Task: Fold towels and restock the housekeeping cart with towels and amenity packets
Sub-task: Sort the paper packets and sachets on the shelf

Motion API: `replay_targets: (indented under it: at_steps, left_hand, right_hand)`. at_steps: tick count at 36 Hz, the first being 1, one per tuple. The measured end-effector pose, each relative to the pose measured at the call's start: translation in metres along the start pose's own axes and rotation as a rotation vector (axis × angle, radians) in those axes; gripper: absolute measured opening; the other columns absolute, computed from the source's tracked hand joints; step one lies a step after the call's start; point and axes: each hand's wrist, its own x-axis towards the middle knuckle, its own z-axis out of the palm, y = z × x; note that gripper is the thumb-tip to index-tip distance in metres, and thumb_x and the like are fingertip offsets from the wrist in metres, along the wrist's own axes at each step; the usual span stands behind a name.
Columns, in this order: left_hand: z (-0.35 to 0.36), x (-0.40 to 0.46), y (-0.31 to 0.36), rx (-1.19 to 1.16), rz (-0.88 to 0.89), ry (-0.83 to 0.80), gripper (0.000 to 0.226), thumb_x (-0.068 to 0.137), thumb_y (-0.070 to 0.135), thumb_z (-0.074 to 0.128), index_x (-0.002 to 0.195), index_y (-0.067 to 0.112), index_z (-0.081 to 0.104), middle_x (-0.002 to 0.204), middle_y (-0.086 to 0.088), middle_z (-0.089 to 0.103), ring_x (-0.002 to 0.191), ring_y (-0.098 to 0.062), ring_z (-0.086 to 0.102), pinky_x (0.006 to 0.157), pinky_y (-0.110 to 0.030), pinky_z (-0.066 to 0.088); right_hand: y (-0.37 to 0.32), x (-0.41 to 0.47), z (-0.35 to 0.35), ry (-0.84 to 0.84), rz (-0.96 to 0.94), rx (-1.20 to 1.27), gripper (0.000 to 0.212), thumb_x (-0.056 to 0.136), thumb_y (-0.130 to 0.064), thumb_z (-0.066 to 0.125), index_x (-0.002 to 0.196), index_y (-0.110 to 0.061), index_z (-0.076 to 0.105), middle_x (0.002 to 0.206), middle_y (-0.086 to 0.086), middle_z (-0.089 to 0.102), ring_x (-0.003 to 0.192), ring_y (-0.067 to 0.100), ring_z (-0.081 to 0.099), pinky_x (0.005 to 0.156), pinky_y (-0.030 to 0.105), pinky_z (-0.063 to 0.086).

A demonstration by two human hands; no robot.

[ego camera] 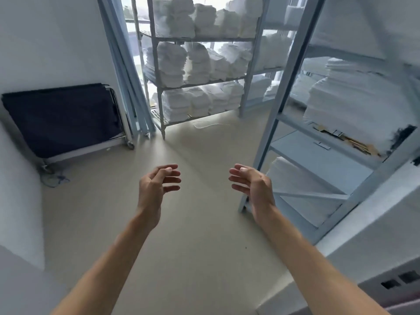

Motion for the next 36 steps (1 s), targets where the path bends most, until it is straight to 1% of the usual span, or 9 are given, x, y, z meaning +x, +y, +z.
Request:
replay_targets:
  at_steps: [5,8,12,16,20,24,27,30,36]
  left_hand:
    - [0.023,0.092,0.006,-0.013,0.019,-0.055,0.024,0.096,0.006,0.049,0.097,0.007,0.073,0.084,-0.01,0.072,0.075,-0.019,0.068,0.064,-0.029,0.058]
    - [0.049,0.136,-0.003,0.006,-0.002,-0.081,0.024,0.096,0.005,0.049,0.095,0.008,0.074,0.082,-0.009,0.071,0.074,-0.02,0.067,0.067,-0.033,0.057]
    - [0.09,0.212,-0.024,0.034,-0.038,-0.107,0.025,0.096,0.005,0.05,0.091,0.008,0.074,0.079,-0.008,0.071,0.07,-0.019,0.067,0.068,-0.035,0.055]
    - [0.125,0.294,-0.036,0.079,-0.036,-0.072,0.025,0.095,0.004,0.051,0.09,0.009,0.074,0.077,-0.006,0.071,0.068,-0.017,0.067,0.065,-0.033,0.055]
    - [0.161,0.37,-0.038,0.111,-0.066,-0.016,0.022,0.096,0.005,0.051,0.094,0.005,0.073,0.081,-0.011,0.069,0.067,-0.019,0.066,0.067,-0.036,0.054]
    - [0.188,0.434,-0.034,0.112,-0.052,0.013,0.022,0.096,0.005,0.051,0.094,0.005,0.073,0.08,-0.01,0.071,0.068,-0.017,0.068,0.062,-0.03,0.057]
    - [0.203,0.476,-0.033,0.113,-0.053,0.039,0.023,0.096,0.005,0.051,0.094,0.005,0.073,0.082,-0.01,0.071,0.069,-0.018,0.067,0.061,-0.029,0.057]
    - [0.22,0.521,-0.037,0.107,-0.057,0.032,0.023,0.096,0.005,0.051,0.092,0.007,0.073,0.083,-0.01,0.07,0.067,-0.017,0.067,0.062,-0.029,0.056]
    - [0.251,0.612,-0.059,0.045,-0.068,-0.022,0.024,0.096,0.007,0.051,0.092,0.009,0.075,0.084,-0.009,0.071,0.073,-0.02,0.067,0.064,-0.031,0.056]
  right_hand:
    - [-0.009,0.073,0.02,0.028,-0.04,0.023,0.025,0.098,-0.017,0.05,0.107,-0.008,0.072,0.102,0.008,0.076,0.099,0.029,0.071,0.09,0.044,0.057]
    - [-0.005,0.118,0.029,0.049,-0.03,0.046,0.026,0.099,-0.015,0.049,0.108,-0.007,0.072,0.102,0.009,0.076,0.099,0.029,0.071,0.089,0.043,0.057]
    - [0.009,0.208,0.033,0.056,-0.014,0.115,0.025,0.099,-0.014,0.049,0.105,-0.007,0.072,0.102,0.011,0.076,0.099,0.03,0.071,0.089,0.043,0.057]
    - [0.018,0.308,0.033,0.045,0.0,0.189,0.026,0.098,-0.014,0.048,0.107,-0.007,0.071,0.103,0.011,0.076,0.099,0.03,0.071,0.089,0.042,0.057]
    - [0.014,0.4,0.032,0.031,0.022,0.23,0.026,0.098,-0.015,0.048,0.106,-0.007,0.071,0.102,0.012,0.076,0.099,0.031,0.071,0.089,0.043,0.057]
    - [0.0,0.478,0.032,0.017,0.016,0.232,0.025,0.097,-0.013,0.049,0.104,-0.007,0.072,0.101,0.013,0.076,0.099,0.033,0.071,0.089,0.044,0.056]
    - [-0.009,0.527,0.034,0.006,0.019,0.227,0.026,0.096,-0.016,0.049,0.103,-0.008,0.073,0.101,0.012,0.076,0.098,0.031,0.071,0.088,0.042,0.057]
    - [-0.012,0.575,0.038,0.0,0.008,0.226,0.027,0.093,-0.019,0.05,0.103,-0.009,0.073,0.102,0.011,0.076,0.097,0.03,0.072,0.086,0.039,0.056]
    - [-0.008,0.668,0.05,0.021,0.024,0.221,0.027,0.097,-0.013,0.046,0.105,-0.008,0.072,0.102,0.013,0.076,0.095,0.027,0.072,0.084,0.038,0.055]
